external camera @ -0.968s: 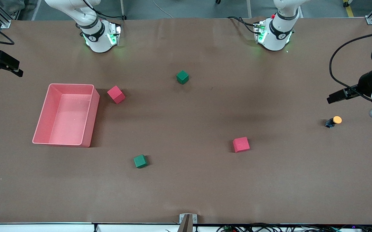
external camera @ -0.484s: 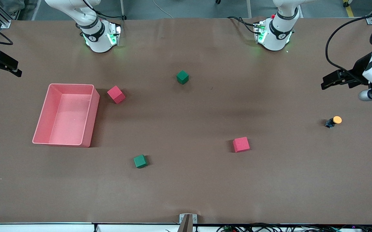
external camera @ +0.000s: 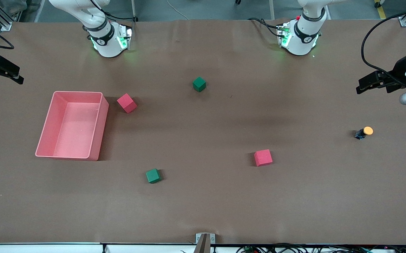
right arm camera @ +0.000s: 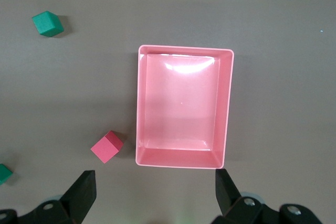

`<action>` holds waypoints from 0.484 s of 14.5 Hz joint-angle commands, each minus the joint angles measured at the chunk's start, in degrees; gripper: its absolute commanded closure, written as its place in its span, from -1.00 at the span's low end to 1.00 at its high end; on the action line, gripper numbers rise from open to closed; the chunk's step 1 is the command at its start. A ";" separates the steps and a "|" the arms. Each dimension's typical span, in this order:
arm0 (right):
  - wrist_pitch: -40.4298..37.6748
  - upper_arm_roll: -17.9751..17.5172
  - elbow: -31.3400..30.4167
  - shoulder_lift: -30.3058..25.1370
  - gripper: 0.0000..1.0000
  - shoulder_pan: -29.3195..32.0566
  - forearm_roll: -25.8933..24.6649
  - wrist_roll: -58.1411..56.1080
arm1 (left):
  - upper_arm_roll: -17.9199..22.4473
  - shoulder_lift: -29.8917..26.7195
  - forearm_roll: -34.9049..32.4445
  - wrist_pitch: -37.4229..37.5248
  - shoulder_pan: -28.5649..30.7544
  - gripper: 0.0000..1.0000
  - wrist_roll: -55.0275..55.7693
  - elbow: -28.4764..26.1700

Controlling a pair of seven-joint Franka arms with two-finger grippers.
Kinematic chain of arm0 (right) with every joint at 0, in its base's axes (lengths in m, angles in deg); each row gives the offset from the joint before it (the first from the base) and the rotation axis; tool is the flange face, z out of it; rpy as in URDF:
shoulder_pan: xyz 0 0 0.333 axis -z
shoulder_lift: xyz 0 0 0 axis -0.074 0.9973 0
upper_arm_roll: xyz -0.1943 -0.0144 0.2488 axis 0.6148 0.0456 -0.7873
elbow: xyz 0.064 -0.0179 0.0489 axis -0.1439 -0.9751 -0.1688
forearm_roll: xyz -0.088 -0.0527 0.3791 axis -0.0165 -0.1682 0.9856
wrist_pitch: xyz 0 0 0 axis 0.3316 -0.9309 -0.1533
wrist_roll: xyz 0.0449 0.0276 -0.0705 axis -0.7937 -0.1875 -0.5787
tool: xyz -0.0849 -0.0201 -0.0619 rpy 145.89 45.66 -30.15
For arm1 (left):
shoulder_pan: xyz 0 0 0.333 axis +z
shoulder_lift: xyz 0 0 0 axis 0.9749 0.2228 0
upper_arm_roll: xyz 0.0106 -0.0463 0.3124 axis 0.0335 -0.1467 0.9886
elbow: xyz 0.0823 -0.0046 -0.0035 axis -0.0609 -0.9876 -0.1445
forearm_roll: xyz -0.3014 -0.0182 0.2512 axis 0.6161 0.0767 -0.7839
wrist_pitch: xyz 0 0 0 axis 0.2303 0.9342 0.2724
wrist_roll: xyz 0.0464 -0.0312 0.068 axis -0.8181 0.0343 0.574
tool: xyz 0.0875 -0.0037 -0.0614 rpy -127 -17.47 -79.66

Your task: Place and upright button with both arms

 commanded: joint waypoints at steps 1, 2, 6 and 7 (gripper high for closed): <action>0.25 -0.85 -0.17 -0.77 -1.00 1.17 0.91 -0.62 | 2.91 -1.80 -0.36 -0.33 -3.83 -1.00 -1.01 -0.60; 0.25 -0.76 -0.25 -0.77 -1.00 1.17 0.91 -0.62 | 5.88 -2.06 -0.46 -0.25 -6.72 -1.00 -1.01 -0.69; -0.19 -0.76 -0.43 -1.20 -1.00 1.25 0.99 -0.53 | 9.95 -4.34 -0.54 -0.25 -10.26 -1.00 -3.20 -2.35; -0.19 -0.76 -0.52 -1.29 -1.00 1.25 1.26 -0.53 | 10.91 -5.30 -0.54 -0.25 -10.96 -1.00 -3.21 -3.05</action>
